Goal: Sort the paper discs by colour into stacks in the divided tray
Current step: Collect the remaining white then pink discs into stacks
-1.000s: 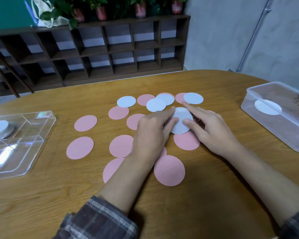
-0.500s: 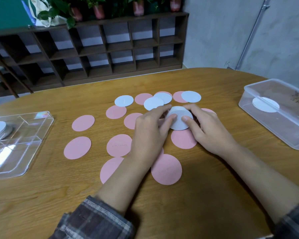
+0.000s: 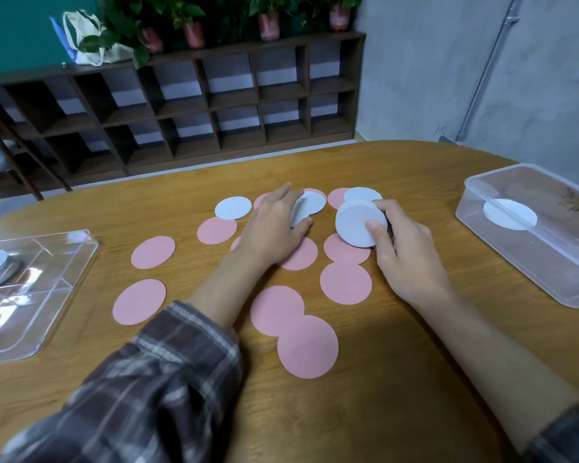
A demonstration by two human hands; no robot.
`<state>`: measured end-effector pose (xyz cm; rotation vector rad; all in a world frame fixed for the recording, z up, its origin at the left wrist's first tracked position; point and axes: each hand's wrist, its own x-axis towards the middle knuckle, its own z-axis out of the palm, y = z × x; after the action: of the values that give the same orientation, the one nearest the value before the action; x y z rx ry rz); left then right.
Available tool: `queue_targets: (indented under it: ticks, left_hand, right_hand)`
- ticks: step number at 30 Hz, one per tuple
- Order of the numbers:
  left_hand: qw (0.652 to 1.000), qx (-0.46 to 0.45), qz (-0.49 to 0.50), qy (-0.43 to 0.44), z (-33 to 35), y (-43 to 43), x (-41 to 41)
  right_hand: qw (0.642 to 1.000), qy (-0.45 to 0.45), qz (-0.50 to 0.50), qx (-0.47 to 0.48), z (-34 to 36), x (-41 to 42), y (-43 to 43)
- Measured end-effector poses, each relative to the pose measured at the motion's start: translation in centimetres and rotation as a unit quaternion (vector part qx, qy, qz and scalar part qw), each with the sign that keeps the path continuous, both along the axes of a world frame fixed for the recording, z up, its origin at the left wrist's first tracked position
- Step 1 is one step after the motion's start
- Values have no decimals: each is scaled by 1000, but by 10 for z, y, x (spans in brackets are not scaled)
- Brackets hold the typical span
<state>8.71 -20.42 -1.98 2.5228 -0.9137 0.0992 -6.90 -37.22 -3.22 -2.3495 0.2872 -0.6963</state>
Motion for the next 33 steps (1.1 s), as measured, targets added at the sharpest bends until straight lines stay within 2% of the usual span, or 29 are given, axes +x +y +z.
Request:
queue_targets:
  ticks: [5, 10, 18, 21, 25, 33]
  left_hand:
    - [995, 88, -37, -5, 6, -14, 11]
    - [994, 87, -33, -66, 1, -15, 8]
    - [986, 117, -45, -114, 13, -3, -10]
    - [985, 81, -40, -144, 13, 6, -15]
    - [984, -62, -27, -168, 12, 17, -28]
    - [967, -237, -14, -97, 6, 28, -57]
  right_hand:
    - [1000, 15, -5, -5, -1, 1, 1]
    - [1000, 14, -6, -7, -1, 1, 2]
    - [1000, 14, 1, -3, 1, 0, 3]
    - [1000, 15, 3, -7, 2, -1, 4]
    - [1000, 18, 5, -7, 3, -2, 4]
    - [1000, 6, 1, 16, 7, -2, 6]
